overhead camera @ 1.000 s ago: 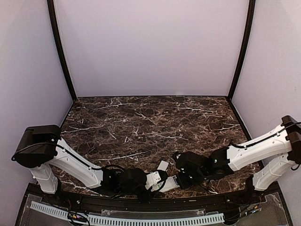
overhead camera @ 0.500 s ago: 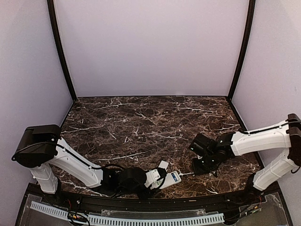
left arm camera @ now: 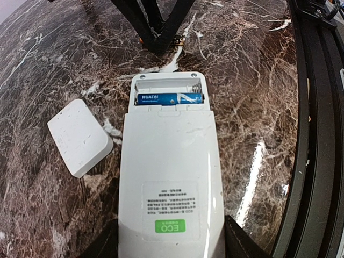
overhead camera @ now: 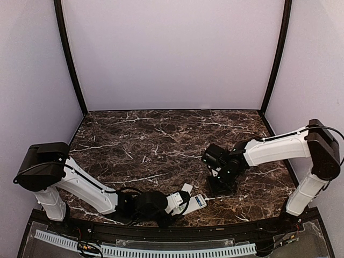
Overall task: Load the batteries into the remote control
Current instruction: Place the battery at the center of the board, then pick up the battery at the center of the board.
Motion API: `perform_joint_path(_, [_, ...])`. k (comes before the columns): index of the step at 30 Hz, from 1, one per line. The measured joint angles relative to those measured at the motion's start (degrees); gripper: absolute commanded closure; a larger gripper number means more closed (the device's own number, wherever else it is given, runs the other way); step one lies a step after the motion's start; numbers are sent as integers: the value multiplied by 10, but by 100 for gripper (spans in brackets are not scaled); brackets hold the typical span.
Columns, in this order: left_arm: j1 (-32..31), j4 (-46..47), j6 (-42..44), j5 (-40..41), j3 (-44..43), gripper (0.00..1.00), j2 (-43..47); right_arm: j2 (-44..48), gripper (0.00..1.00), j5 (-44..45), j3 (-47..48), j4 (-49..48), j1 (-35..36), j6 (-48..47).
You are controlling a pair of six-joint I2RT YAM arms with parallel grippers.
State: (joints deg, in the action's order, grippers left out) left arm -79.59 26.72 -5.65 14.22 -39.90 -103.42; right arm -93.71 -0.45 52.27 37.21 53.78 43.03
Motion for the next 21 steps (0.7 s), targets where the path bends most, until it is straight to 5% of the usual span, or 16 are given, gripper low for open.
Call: perform_joint_path(21, [0, -2, 0, 4, 0, 100, 3, -102, 85, -2, 123, 133, -21, -94])
